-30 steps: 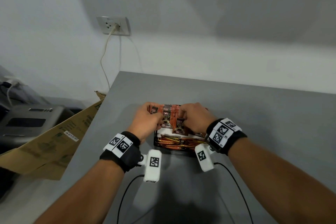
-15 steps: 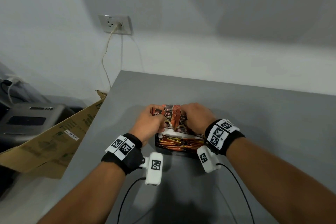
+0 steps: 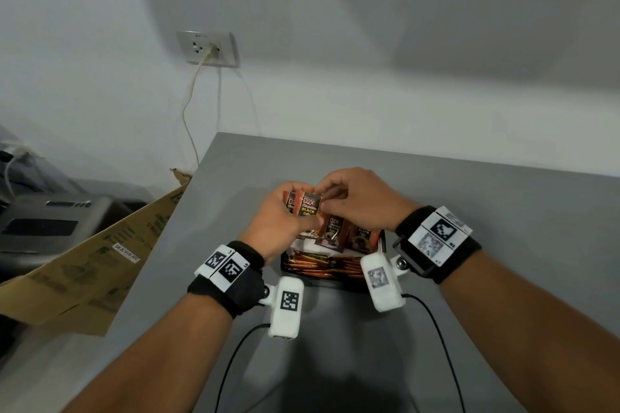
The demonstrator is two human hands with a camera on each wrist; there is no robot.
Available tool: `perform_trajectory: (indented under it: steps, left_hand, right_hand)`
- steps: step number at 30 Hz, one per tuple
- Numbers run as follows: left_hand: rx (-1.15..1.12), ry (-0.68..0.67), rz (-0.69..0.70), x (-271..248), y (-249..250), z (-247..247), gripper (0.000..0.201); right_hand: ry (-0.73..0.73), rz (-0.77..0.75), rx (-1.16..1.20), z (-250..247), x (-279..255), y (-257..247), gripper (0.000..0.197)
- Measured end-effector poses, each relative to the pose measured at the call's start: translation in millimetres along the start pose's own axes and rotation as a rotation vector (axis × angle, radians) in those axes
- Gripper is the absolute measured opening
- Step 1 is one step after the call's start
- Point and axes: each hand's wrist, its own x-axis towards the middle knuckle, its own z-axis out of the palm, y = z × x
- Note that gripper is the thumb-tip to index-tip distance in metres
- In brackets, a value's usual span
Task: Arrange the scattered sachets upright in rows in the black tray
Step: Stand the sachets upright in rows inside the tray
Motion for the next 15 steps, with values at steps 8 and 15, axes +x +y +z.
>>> perform_trajectory:
  steps: [8, 15]
  left_hand:
    - [0.072, 0.293, -0.074, 1, -7, -23, 0.037]
    - [0.057, 0.327, -0.123, -9, -12, -39, 0.03]
  right_hand:
    - [0.022, 0.041, -0.12, 12, 23, -2, 0.015]
    - [-0.092, 0.133, -0.308, 50, 43, 14, 0.022]
